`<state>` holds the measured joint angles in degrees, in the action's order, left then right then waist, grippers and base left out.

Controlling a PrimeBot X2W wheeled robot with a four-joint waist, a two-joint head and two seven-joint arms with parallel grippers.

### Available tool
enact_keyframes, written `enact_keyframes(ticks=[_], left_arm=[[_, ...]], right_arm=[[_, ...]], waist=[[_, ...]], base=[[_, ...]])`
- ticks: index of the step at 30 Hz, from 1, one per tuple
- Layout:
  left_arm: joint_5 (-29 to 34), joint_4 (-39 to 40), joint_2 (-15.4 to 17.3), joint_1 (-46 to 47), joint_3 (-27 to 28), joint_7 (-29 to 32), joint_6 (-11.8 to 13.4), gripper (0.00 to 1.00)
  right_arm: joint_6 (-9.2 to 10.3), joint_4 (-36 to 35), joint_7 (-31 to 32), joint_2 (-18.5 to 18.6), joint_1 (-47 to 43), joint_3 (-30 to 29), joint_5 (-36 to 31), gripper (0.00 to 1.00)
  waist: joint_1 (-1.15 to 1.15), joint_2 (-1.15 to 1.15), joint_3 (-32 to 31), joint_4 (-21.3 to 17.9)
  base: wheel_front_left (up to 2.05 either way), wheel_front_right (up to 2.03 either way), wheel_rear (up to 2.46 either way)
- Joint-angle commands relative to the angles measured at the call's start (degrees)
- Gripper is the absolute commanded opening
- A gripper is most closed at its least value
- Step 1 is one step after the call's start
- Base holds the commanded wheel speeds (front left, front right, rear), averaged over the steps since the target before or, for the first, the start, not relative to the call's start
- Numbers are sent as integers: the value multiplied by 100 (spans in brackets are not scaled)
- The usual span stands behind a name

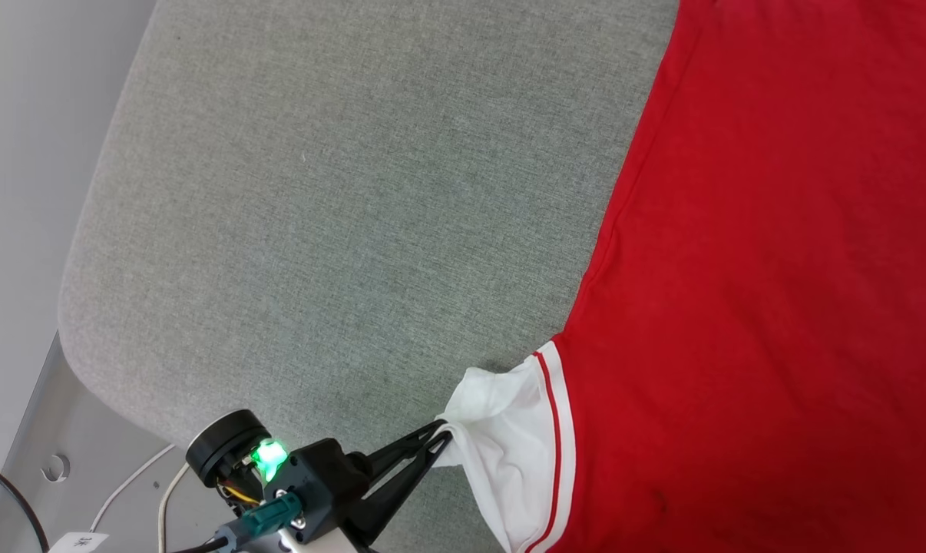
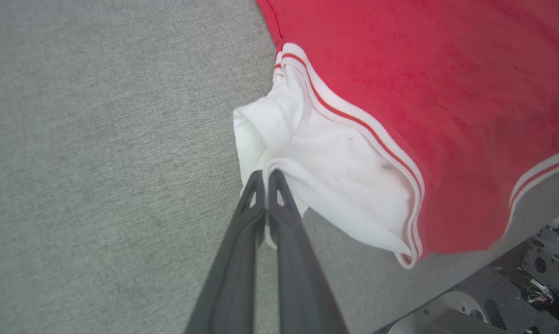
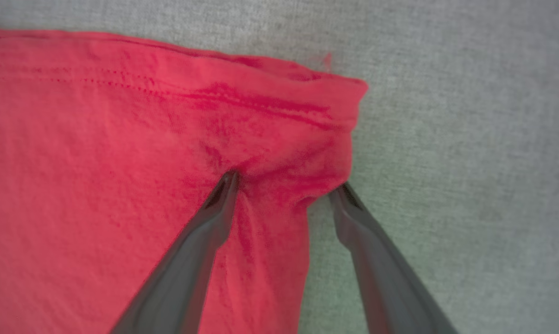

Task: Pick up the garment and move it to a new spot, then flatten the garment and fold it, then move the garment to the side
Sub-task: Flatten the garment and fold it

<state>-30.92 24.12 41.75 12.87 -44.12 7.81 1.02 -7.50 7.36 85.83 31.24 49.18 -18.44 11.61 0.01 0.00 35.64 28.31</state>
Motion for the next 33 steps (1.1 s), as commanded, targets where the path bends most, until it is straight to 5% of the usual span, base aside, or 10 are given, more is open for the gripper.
enact_keyframes(ticks=[1,2,20,33], left_arm=[[5,-26,-34,61,-2,-37,-8,0],[-3,-49,-39,69,-4,-45,-14,0],[-141,-524,125,-128,96,-90,134,0],[-638,-860,492,-909,250,-163,454,0]], right_arm=[[2,189,89,-88,-327,80,-37,61],[2,182,104,-53,-410,125,-36,0],[2,-151,-38,-36,-1508,301,585,0],[2,-1276,-809,-594,-3865,444,1489,0]], waist=[[-1,0,34,26],[-1,0,36,28],[-1,0,-1122,-780],[-1,0,-2578,-1792]], base=[[0,0,0],[0,0,0],[0,0,0],[0,0,0]])
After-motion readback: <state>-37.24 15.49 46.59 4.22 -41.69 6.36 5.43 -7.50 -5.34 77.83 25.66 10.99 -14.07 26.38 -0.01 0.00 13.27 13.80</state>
